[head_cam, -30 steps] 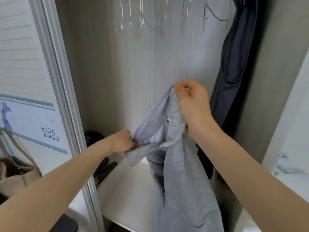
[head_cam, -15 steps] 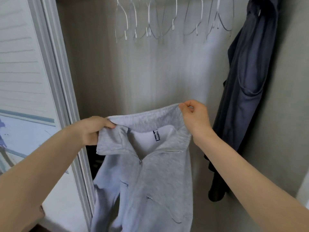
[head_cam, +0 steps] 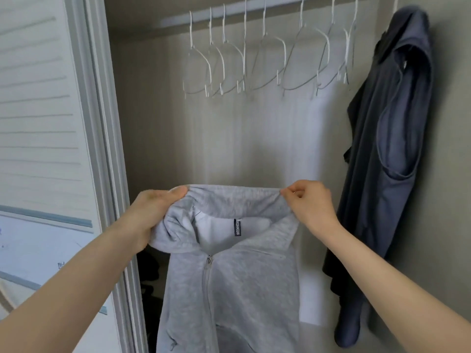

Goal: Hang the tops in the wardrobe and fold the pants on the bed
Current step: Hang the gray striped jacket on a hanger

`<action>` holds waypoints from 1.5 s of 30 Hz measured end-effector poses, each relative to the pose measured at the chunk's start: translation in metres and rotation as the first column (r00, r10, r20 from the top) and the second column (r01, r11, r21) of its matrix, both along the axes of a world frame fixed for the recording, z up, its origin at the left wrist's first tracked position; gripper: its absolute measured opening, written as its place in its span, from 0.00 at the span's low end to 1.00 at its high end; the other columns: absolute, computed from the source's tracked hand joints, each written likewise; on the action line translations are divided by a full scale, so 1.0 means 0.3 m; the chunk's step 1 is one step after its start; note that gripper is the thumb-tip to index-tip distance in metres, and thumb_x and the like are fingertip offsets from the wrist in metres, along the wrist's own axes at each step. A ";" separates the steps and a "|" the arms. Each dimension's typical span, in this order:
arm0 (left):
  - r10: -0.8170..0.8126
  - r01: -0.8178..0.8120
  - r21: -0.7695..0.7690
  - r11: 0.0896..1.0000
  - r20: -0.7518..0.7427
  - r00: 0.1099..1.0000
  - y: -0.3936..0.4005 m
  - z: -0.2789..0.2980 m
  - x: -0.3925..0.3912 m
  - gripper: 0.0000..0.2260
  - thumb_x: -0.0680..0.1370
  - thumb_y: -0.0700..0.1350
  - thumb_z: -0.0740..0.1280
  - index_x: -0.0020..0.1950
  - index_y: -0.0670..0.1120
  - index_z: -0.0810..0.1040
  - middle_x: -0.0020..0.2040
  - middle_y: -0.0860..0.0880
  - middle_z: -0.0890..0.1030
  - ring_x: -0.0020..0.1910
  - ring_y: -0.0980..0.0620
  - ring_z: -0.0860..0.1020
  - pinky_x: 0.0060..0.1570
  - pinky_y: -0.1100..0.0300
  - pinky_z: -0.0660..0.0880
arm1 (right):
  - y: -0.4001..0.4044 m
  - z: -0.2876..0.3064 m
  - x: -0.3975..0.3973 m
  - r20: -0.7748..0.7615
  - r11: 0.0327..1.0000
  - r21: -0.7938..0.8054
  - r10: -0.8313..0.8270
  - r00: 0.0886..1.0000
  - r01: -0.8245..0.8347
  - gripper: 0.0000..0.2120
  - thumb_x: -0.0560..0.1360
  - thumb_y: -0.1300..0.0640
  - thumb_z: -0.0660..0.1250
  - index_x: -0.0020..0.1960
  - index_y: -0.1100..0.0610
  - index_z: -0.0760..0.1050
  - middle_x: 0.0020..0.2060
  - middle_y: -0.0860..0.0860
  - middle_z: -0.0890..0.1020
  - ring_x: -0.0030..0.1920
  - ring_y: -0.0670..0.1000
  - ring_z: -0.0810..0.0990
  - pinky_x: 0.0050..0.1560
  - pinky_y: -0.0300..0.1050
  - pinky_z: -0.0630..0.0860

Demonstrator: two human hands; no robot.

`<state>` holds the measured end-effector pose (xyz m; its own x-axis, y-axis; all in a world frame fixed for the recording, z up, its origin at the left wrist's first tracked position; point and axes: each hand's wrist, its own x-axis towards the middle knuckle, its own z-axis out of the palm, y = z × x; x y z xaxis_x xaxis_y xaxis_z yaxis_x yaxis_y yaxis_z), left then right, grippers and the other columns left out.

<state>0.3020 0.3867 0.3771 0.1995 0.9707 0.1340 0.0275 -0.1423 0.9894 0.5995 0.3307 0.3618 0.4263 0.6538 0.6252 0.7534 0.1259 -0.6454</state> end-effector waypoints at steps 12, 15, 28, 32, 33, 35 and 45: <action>-0.217 0.220 0.015 0.975 0.253 0.943 0.013 0.194 0.256 0.21 0.76 0.50 0.70 0.57 0.32 0.80 0.53 0.34 0.83 0.55 0.40 0.82 0.52 0.55 0.79 | -0.161 0.442 0.006 0.311 0.873 0.456 -0.336 0.889 0.171 0.18 0.80 0.49 0.53 0.44 0.58 0.76 0.34 0.53 0.81 0.38 0.59 0.77 0.40 0.54 0.76; -0.250 0.253 0.019 0.967 0.244 0.937 0.028 0.223 0.286 0.19 0.77 0.49 0.70 0.55 0.33 0.81 0.51 0.35 0.83 0.55 0.40 0.82 0.59 0.51 0.77 | -0.188 0.571 0.024 0.310 0.773 0.613 -0.425 0.850 0.163 0.15 0.81 0.53 0.53 0.46 0.59 0.75 0.37 0.53 0.80 0.40 0.56 0.75 0.37 0.51 0.71; 0.196 0.222 0.681 0.698 -0.480 0.855 0.148 0.282 0.258 0.15 0.73 0.49 0.75 0.34 0.41 0.77 0.27 0.46 0.75 0.27 0.55 0.67 0.31 0.59 0.66 | -0.030 0.969 0.235 0.013 0.940 0.083 -0.333 0.943 0.330 0.25 0.81 0.48 0.53 0.66 0.67 0.68 0.60 0.62 0.76 0.58 0.61 0.75 0.54 0.49 0.70; 0.266 0.176 0.753 0.634 -0.426 0.865 0.162 0.297 0.271 0.17 0.74 0.49 0.73 0.32 0.40 0.75 0.26 0.48 0.72 0.25 0.55 0.65 0.30 0.59 0.65 | -0.020 0.973 0.253 -0.131 0.988 -0.007 -0.154 0.979 0.155 0.25 0.79 0.47 0.59 0.70 0.62 0.66 0.63 0.57 0.74 0.60 0.57 0.71 0.59 0.49 0.67; 0.273 0.164 0.760 0.629 -0.413 0.869 0.165 0.305 0.275 0.17 0.74 0.49 0.73 0.32 0.39 0.75 0.26 0.47 0.73 0.25 0.55 0.65 0.30 0.59 0.65 | -0.019 0.973 0.252 -0.180 0.996 -0.022 -0.085 0.980 0.082 0.26 0.79 0.45 0.58 0.70 0.61 0.66 0.60 0.55 0.74 0.57 0.54 0.70 0.57 0.48 0.65; 0.293 0.147 0.767 0.625 -0.404 0.866 0.167 0.317 0.286 0.18 0.75 0.50 0.72 0.32 0.39 0.74 0.26 0.46 0.73 0.25 0.54 0.66 0.30 0.58 0.65 | -0.006 0.979 0.256 -0.225 1.000 -0.020 -0.014 0.974 0.010 0.25 0.80 0.45 0.57 0.70 0.61 0.67 0.57 0.53 0.75 0.54 0.52 0.68 0.57 0.49 0.64; 0.371 0.160 0.757 0.634 -0.479 0.796 0.195 0.299 0.317 0.17 0.75 0.50 0.71 0.32 0.40 0.76 0.30 0.41 0.77 0.27 0.52 0.69 0.33 0.51 0.72 | 0.005 1.028 0.277 -0.368 0.989 0.145 0.038 0.929 0.017 0.13 0.80 0.59 0.58 0.62 0.61 0.74 0.65 0.56 0.74 0.65 0.57 0.70 0.60 0.58 0.67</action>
<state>0.3970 0.4453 0.4666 0.3921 0.5986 0.6986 0.5773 -0.7513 0.3197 0.6828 0.3323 0.6703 0.6385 0.5746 0.5120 0.4634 0.2442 -0.8519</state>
